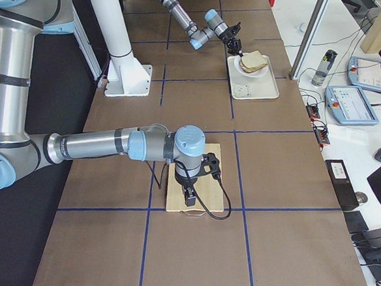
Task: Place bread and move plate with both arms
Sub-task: 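Slide the plate with the left gripper onto the bear tray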
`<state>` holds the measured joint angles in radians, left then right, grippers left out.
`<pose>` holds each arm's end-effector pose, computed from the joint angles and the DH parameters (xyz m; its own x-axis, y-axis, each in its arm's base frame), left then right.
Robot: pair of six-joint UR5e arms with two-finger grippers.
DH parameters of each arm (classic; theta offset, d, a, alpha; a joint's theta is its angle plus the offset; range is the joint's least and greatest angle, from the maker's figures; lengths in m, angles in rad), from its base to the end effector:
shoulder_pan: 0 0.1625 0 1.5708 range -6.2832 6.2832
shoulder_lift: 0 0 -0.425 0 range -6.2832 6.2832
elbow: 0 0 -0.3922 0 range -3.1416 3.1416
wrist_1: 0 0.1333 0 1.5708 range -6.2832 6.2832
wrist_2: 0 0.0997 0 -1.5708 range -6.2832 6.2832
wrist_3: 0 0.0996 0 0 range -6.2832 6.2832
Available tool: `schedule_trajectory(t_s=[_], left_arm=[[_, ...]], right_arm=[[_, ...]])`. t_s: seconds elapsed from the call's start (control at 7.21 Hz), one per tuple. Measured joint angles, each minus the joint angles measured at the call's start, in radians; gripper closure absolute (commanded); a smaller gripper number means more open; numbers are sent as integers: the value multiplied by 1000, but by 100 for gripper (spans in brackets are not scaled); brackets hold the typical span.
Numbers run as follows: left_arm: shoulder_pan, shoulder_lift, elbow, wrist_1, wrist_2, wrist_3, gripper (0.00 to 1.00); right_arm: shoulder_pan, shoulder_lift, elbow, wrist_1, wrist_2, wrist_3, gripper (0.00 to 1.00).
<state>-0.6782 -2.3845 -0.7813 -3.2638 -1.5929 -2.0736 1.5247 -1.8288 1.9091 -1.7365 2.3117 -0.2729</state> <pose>0.5290 -0.5946 0.3317 -0.3936 -0.3016 -0.8684 0.4799 0.7383 -0.4739 0.0487 -0.3782 0.6237 0.7000 -0.2456 0.6706 0.2436 0.9648 0.0991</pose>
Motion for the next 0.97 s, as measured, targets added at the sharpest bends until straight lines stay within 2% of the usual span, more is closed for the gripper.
schedule_trajectory(t_s=[0.28,0.42,0.69,0.83,0.97], left_arm=[[6,-61,93,0,4,3,97],[11,-70,112,0,6,5,90],[23,-74,128,0,8,7,28],[27,-73,129,1,7,8,11],[27,-72,129,1,4,25,7]], right_arm=[[0,0,0,0,0,7,0],[0,0,0,0,0,11,0],[0,0,1,0,1,13,0],[0,0,0,0,1,13,0],[0,0,0,0,0,14,0]])
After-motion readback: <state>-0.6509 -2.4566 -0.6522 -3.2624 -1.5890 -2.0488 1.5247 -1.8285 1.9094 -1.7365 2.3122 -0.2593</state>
